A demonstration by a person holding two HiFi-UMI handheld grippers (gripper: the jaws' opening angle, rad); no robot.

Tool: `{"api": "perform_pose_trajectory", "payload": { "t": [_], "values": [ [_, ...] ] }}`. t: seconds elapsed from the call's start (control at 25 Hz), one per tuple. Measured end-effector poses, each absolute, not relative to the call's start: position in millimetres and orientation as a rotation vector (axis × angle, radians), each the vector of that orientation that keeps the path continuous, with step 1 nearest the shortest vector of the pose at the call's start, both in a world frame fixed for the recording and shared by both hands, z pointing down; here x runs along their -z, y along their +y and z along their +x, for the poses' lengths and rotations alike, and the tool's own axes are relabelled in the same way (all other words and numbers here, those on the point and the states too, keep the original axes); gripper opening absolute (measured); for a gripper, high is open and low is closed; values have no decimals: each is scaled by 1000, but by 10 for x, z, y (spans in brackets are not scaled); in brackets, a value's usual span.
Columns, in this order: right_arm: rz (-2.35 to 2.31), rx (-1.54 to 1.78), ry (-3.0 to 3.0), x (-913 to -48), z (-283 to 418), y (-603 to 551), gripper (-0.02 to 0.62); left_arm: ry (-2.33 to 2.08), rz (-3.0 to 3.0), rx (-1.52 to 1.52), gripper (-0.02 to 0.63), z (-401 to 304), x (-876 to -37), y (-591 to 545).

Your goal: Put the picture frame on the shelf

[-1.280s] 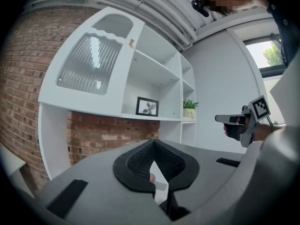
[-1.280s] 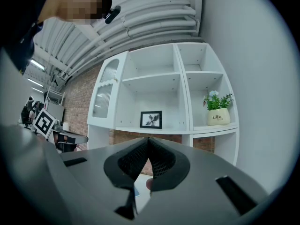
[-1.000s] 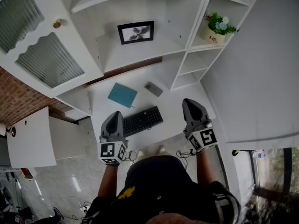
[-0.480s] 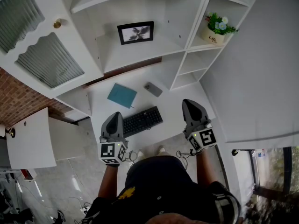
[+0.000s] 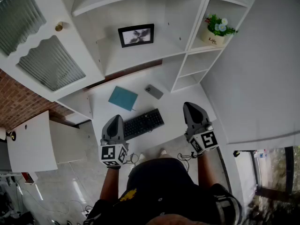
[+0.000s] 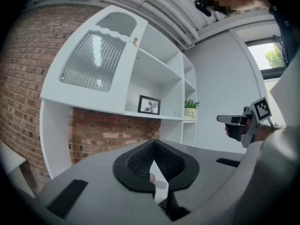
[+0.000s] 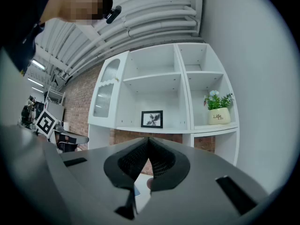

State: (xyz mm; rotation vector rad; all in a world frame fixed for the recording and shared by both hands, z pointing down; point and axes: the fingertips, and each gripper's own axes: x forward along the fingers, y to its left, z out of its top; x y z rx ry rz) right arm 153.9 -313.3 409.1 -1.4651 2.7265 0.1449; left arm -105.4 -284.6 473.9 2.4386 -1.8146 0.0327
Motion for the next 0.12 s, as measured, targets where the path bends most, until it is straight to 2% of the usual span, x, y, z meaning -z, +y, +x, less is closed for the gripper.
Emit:
{"api": "perform_pose_trajectory", "payload": {
  "t": [0.12],
  "values": [
    [-1466, -130, 2737, -4119, 1522, -3118, 5, -1809, 2438, -28, 17, -1049, -4744, -2839]
  ]
}}
